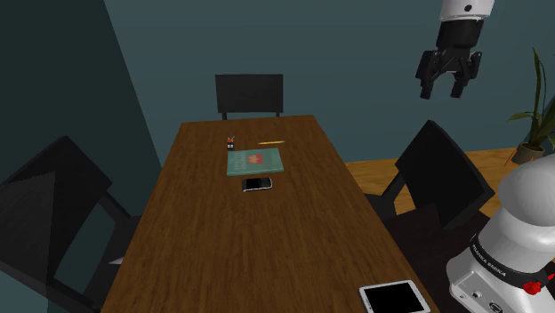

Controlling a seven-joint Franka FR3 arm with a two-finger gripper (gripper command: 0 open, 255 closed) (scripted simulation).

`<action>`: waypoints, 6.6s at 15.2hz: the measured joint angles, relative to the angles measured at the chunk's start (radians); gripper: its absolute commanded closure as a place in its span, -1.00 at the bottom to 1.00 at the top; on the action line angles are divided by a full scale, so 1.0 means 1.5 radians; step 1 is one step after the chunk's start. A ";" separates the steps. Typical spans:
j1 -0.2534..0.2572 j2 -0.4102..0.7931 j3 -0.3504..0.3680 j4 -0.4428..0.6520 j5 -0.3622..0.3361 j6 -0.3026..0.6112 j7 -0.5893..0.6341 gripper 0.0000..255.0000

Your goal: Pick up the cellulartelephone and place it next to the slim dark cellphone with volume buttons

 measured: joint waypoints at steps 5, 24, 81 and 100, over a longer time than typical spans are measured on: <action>0.019 0.049 0.007 -0.012 0.000 0.066 -0.037 -1.00; 0.126 0.452 0.090 0.069 -0.011 0.438 -0.212 -1.00; 0.274 0.922 0.159 0.420 -0.188 0.603 -0.310 1.00; 0.306 0.676 0.226 0.104 -0.134 0.679 -0.222 1.00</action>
